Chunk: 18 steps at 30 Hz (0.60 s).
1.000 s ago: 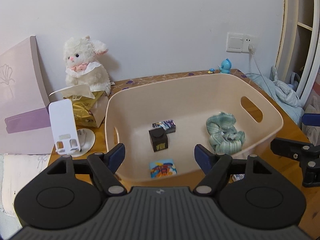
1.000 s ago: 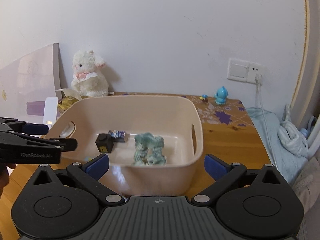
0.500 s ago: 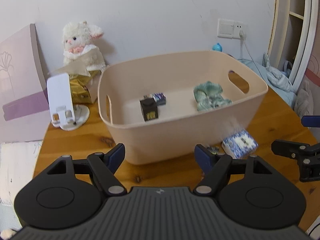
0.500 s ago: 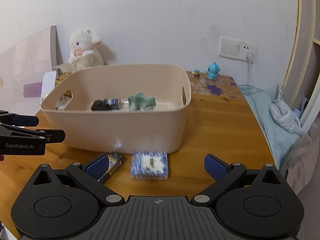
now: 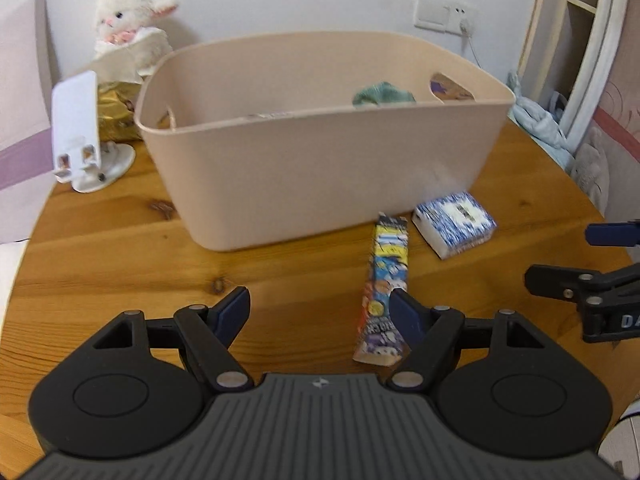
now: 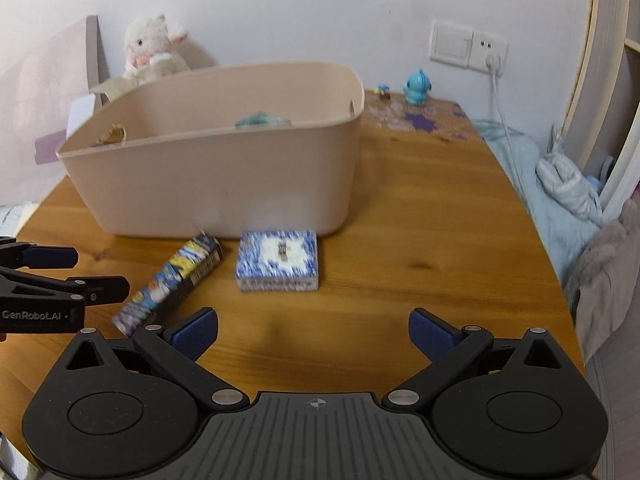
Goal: Organize objects
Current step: 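Withdraw both tools from the basket toward the remaining boxes on the table, then grasp the tall cartoon snack box with the left tool while the right tool grasps the blue-white tissue pack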
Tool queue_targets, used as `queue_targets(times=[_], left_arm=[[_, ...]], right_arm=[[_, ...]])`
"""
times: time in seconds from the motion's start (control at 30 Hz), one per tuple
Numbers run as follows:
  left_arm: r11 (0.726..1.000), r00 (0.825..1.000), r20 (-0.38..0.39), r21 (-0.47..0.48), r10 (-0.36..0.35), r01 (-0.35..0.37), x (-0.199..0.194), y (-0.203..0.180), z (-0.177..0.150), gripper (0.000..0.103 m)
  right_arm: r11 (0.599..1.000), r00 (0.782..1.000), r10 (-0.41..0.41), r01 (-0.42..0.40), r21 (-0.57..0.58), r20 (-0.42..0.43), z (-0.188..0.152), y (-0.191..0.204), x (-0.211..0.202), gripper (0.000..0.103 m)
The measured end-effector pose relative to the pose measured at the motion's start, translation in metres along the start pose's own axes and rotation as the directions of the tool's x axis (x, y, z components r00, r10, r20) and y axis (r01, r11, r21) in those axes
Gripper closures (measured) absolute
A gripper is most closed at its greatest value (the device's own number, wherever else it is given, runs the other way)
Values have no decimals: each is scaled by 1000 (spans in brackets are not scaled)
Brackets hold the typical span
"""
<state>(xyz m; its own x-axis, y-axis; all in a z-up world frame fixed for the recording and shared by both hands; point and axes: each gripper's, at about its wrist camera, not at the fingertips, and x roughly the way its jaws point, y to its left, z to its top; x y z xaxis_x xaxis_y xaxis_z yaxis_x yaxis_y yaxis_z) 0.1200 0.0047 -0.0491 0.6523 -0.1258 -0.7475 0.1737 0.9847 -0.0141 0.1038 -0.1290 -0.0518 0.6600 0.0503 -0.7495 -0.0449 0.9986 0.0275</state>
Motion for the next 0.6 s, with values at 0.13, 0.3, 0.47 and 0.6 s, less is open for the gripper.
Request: queue_targets(times=[0.13, 0.3, 0.47, 0.6], left_arm=[[1000, 1000, -16, 14, -9, 9, 10, -6, -5, 25], [999, 999, -19, 14, -37, 38, 15, -7, -4, 25], [997, 997, -15, 19, -70, 70, 18, -12, -3, 25], [998, 999, -18, 38, -52, 52, 26, -16, -1, 26]], right_arm=[[1000, 1000, -2, 2, 2, -27, -5, -1, 12, 0], [1000, 999, -1, 1, 2, -49, -10, -1, 23, 0], [1000, 998, 3, -3, 5, -69, -12, -4, 34, 0], [1000, 997, 5, -4, 10, -79, -12, -6, 40, 0]])
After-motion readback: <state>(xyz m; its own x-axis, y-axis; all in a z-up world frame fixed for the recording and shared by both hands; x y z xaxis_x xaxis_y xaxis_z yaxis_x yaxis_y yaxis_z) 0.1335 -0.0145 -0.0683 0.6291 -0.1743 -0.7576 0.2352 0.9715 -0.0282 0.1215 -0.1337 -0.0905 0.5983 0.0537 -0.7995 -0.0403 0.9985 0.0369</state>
